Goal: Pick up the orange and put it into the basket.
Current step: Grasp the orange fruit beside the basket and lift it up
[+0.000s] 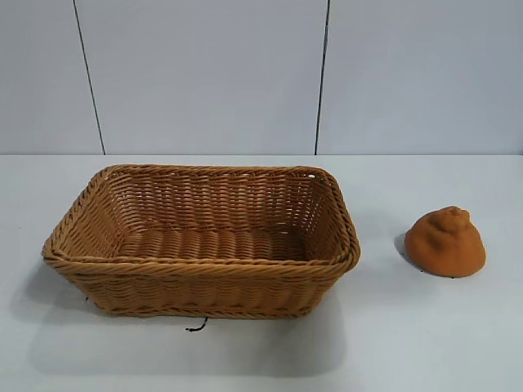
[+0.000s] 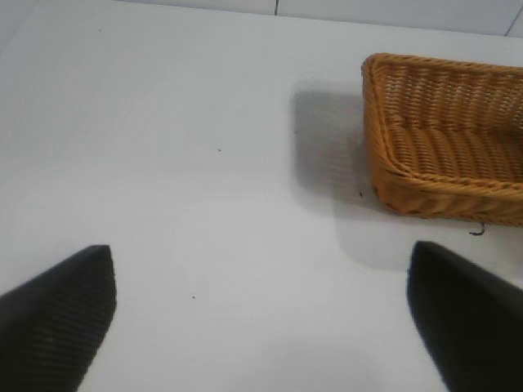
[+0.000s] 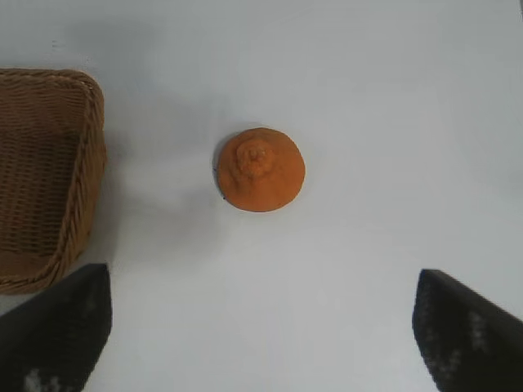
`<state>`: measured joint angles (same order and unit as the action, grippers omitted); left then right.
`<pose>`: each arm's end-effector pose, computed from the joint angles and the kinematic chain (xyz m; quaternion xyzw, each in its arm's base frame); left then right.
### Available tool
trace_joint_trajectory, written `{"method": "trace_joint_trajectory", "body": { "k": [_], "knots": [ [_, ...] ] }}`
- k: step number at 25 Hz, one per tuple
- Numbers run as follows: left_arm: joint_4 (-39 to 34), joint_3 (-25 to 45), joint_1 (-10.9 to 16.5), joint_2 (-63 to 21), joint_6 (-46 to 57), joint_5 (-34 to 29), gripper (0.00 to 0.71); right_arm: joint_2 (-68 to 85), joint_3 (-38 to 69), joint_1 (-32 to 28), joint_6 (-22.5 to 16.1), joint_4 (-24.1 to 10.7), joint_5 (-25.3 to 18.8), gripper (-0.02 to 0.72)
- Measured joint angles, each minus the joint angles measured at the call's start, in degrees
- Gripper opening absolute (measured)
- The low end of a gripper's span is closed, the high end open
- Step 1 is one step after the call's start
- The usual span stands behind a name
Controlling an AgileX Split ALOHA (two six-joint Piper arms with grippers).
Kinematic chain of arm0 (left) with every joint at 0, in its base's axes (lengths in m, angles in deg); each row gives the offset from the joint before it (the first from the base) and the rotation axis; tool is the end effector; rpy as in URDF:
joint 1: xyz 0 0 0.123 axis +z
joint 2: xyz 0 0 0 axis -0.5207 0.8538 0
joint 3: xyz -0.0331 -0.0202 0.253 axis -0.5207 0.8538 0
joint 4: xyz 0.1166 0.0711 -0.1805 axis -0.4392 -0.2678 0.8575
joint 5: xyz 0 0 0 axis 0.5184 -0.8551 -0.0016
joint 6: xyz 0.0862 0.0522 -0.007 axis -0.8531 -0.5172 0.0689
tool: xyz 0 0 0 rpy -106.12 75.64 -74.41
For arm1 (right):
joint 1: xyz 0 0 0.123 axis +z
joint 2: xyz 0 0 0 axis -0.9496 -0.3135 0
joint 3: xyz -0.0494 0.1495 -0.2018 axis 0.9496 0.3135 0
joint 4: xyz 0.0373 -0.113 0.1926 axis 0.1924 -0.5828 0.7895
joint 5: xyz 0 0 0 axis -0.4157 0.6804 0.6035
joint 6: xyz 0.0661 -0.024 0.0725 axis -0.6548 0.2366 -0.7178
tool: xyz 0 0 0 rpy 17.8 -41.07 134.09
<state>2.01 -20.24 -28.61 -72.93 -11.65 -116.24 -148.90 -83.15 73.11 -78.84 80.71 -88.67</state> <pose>0.0095 -0.0025 0.2606 -0.0367 0.8518 -0.0137 0.5224 0.2920 0.0087 0.2538 -0.0126 0.9822 0.0105 0.1869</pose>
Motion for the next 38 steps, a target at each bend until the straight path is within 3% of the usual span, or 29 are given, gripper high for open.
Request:
{"method": "trace_joint_trajectory", "body": {
  "k": [5, 12, 27, 30, 32, 36, 37, 38],
  "knots": [
    [0.0, 0.0, 0.0, 0.0, 0.0, 0.0, 0.694, -10.2, -3.41, 0.0, 0.0, 0.56, 2.39, 0.694],
    [0.0, 0.0, 0.0, 0.0, 0.0, 0.0, 0.694, -19.73, -4.49, 0.0, 0.84, 4.74, 8.31, 0.694],
    [0.0, 0.0, 0.0, 0.0, 0.0, 0.0, 0.695, -29.08, -4.5, 0.0, 1.09, 4.69, 13.56, 0.688],
    [0.0, 0.0, 0.0, 0.0, 0.0, 0.0, 0.696, -29.29, -4.5, 0.0, 1.09, 4.69, 13.62, 0.596],
    [0.0, 0.0, 0.0, 0.0, 0.0, 0.0, 0.696, -29.29, -4.5, 0.0, 1.09, 4.69, 13.37, 0.48],
    [0.0, 0.0, 0.0, 0.0, 0.0, 0.0, 0.696, -29.29, -4.56, 0.0, 1.58, 4.69, 11.62, 0.123],
    [0.0, 0.0, 0.0, 0.0, 0.0, 0.0, 0.696, -29.17, -4.56, 0.0, 1.89, 4.69, 11.16, 0.052],
    [0.0, 0.0, 0.0, 0.0, 0.0, 0.0, 0.696, -28.95, -4.77, 0.0, 2.19, 4.69, 10.65, 0.036]
  ]
}}
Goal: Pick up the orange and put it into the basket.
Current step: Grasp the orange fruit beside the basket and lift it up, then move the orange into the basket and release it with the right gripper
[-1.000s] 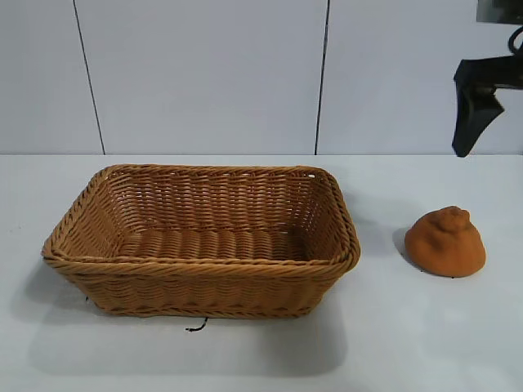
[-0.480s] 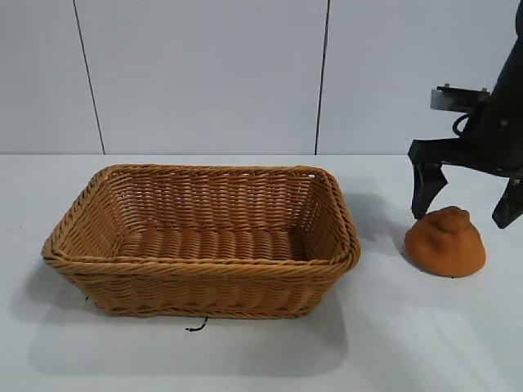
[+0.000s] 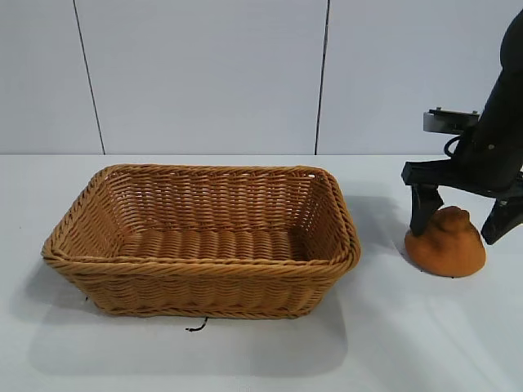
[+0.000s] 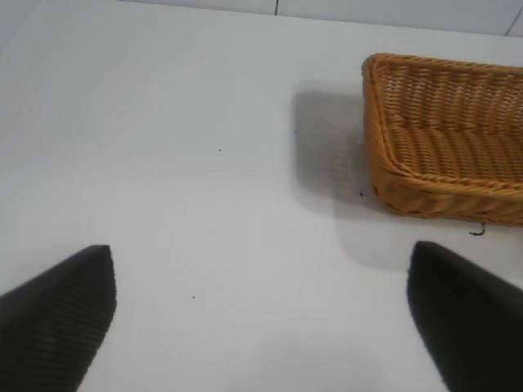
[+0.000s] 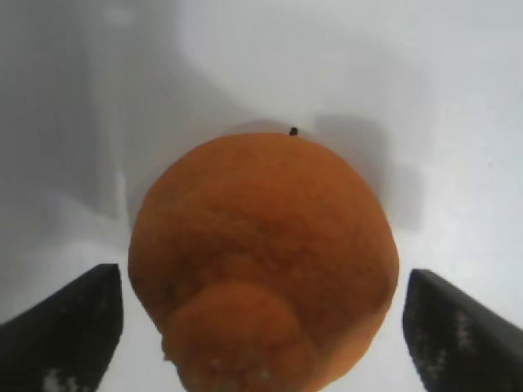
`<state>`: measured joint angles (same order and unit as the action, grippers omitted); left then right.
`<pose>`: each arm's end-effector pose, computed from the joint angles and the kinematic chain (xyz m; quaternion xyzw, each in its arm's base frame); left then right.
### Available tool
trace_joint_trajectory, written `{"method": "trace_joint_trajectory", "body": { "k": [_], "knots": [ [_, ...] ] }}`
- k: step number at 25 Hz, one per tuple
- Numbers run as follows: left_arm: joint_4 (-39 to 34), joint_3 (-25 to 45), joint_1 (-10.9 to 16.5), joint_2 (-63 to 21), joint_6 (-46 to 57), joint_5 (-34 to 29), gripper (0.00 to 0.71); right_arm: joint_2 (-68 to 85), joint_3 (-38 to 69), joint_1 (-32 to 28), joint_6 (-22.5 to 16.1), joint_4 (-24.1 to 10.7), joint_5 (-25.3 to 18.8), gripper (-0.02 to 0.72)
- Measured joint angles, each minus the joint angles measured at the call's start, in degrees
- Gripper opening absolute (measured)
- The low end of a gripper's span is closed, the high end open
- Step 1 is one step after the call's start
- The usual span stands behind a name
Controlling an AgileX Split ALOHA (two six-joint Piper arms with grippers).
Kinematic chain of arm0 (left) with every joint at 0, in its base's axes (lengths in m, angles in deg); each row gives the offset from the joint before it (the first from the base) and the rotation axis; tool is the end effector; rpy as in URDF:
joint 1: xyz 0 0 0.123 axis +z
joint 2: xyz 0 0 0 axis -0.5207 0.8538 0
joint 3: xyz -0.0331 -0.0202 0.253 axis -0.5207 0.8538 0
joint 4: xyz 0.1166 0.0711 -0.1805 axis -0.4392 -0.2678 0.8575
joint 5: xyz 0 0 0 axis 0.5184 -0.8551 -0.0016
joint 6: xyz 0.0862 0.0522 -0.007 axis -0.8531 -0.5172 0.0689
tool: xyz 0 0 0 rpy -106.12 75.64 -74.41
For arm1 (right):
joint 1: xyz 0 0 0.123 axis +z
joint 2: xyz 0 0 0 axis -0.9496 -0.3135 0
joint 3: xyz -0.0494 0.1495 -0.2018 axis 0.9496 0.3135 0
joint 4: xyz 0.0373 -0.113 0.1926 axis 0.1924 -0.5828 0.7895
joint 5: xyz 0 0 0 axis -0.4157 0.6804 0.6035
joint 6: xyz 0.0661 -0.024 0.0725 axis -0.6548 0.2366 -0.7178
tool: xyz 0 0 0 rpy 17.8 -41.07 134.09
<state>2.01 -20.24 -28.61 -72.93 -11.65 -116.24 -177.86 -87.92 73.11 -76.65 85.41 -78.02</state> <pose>0.0095 -0.0025 0.2606 -0.0367 0.8518 -0.0137 0.5224 0.3565 0.0158 0.1120 -0.0020 0.9968 0.0372 0.0703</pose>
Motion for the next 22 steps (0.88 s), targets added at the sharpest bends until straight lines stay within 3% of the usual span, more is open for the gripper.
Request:
{"method": "trace_joint_trajectory", "body": {
  "k": [4, 16, 22],
  "knots": [
    [0.0, 0.0, 0.0, 0.0, 0.0, 0.0, 0.696, 2.08, -1.13, 0.0, 0.79, -0.05, -2.23, 0.037],
    [0.0, 0.0, 0.0, 0.0, 0.0, 0.0, 0.696, 7.47, -18.42, 0.0, 0.79, 1.39, -20.69, 0.037],
    [0.0, 0.0, 0.0, 0.0, 0.0, 0.0, 0.696, 7.47, -23.99, 4.4, 0.79, 2.2, -23.56, 0.037]
  ]
}}
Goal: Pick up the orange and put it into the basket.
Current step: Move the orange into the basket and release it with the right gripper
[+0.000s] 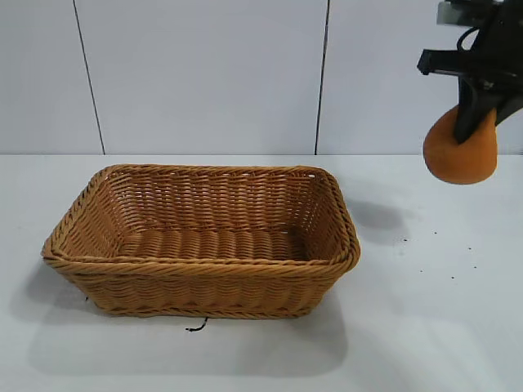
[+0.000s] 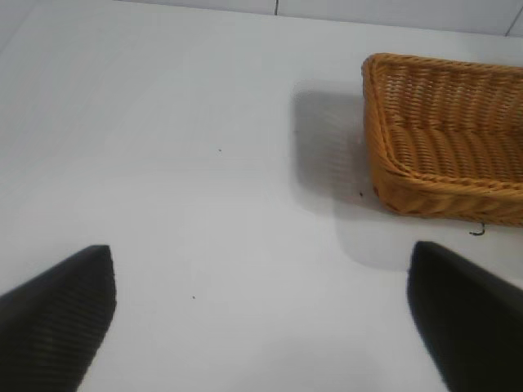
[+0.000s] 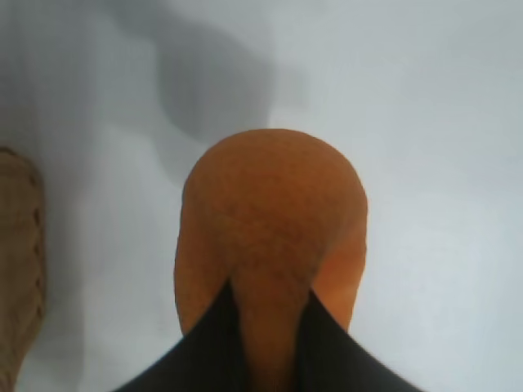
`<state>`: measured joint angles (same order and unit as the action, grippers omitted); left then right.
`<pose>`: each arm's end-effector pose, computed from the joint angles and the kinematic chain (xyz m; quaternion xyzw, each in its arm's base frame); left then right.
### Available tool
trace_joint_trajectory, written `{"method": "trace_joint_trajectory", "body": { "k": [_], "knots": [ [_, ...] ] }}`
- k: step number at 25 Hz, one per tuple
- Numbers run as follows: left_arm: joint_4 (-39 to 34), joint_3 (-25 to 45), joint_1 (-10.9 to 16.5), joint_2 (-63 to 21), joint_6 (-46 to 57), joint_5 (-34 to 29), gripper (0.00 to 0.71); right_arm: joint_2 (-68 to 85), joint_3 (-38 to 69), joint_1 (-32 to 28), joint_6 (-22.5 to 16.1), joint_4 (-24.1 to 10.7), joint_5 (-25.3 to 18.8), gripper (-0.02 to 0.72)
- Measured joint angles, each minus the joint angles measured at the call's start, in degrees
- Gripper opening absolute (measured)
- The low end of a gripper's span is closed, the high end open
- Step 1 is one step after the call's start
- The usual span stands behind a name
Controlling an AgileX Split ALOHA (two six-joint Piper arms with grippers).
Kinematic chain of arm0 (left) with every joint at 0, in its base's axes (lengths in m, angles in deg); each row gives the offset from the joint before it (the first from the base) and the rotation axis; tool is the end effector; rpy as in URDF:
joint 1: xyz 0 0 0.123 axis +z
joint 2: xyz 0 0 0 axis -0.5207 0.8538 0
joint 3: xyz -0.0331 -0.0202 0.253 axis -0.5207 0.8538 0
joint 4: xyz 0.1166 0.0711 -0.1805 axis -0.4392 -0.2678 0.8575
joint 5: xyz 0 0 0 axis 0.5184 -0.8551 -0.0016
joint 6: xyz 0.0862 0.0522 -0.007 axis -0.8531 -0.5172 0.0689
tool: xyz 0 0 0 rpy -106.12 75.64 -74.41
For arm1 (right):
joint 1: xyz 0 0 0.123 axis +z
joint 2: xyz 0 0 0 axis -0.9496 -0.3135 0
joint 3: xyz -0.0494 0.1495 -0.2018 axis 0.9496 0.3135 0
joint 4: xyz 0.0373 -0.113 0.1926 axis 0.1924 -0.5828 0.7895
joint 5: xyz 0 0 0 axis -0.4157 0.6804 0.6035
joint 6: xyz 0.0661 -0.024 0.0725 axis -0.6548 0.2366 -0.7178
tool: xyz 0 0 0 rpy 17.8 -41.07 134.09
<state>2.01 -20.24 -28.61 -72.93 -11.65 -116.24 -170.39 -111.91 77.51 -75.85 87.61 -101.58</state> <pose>0.0095 -0.0025 0.2606 -0.0367 0.8518 -0.0137 0.5224 0.3724 0.0509 0.2513 -0.0632 0.9860 0.0708 0.1368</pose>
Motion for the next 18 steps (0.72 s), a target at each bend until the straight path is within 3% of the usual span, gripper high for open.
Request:
{"method": "trace_joint_trajectory", "body": {
  "k": [8, 18],
  "knots": [
    [0.0, 0.0, 0.0, 0.0, 0.0, 0.0, 0.696, -0.06, -2.13, 13.23, -0.61, -0.39, 0.16, 0.037],
    [0.0, 0.0, 0.0, 0.0, 0.0, 0.0, 0.696, -2.95, -2.36, 27.17, -3.56, -2.52, 7.99, 0.037]
  ]
}}
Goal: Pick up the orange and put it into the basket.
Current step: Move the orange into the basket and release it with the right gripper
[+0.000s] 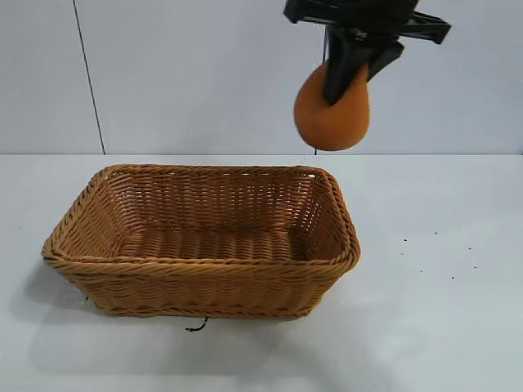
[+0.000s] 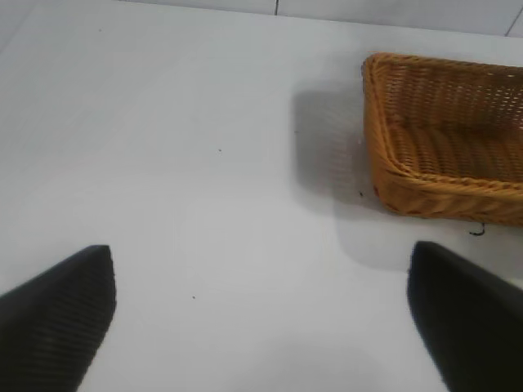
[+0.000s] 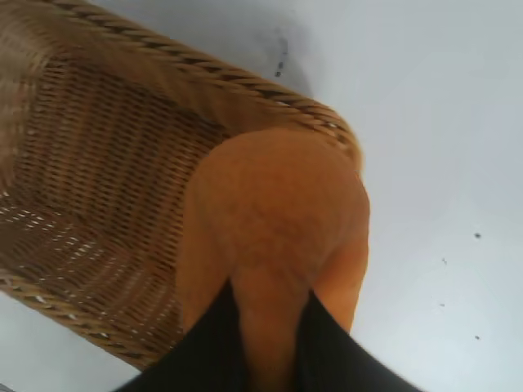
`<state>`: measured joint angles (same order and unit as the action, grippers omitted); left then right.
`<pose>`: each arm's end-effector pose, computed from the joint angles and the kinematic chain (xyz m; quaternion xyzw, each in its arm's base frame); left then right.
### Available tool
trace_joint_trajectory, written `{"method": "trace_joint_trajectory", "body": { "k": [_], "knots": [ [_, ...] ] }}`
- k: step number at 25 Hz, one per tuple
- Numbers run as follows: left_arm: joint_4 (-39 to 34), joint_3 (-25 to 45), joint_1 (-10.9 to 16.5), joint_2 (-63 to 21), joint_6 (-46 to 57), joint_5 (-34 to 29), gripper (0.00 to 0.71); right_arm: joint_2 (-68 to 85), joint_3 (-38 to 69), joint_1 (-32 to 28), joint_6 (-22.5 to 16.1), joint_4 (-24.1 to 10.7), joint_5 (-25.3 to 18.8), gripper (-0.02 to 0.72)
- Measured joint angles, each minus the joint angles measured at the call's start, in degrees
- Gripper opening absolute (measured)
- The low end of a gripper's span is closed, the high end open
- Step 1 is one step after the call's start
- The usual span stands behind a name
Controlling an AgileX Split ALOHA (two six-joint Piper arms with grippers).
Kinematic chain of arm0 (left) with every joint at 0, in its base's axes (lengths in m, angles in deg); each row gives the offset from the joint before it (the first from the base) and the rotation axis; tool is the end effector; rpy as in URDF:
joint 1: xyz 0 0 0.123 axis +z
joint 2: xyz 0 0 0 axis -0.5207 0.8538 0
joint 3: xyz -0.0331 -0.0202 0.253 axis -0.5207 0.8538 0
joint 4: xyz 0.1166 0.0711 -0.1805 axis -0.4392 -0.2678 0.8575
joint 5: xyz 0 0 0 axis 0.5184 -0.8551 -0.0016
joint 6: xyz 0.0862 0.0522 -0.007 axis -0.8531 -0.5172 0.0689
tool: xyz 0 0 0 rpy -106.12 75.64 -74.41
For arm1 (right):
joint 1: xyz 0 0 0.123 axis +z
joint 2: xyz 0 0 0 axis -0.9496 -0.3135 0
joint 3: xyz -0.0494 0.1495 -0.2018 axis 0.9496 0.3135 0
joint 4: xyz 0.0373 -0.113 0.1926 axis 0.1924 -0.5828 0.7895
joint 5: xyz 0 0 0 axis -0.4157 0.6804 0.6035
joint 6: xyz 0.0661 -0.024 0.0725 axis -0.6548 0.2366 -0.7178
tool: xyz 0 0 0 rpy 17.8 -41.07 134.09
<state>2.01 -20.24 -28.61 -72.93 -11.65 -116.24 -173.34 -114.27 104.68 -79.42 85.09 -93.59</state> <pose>0.0095 -0.0025 0.2606 -0.0367 0.8518 -0.0137 0.5224 0.3305 0.2243 0.2462 -0.2626 0.9424 0.1012 0.1806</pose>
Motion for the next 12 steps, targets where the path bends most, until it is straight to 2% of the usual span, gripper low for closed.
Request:
{"method": "trace_joint_trajectory", "body": {
  "k": [6, 12],
  "knots": [
    [-0.02, 0.0, 0.0, 0.0, 0.0, 0.0, 0.696, -6.99, 0.0, 3.38, -0.54, -0.34, 4.66, 0.037],
    [-0.02, 0.0, 0.0, 0.0, 0.0, -0.05, 0.696, -13.62, 0.0, 3.92, -1.18, -0.38, 8.1, 0.037]
  ]
}}
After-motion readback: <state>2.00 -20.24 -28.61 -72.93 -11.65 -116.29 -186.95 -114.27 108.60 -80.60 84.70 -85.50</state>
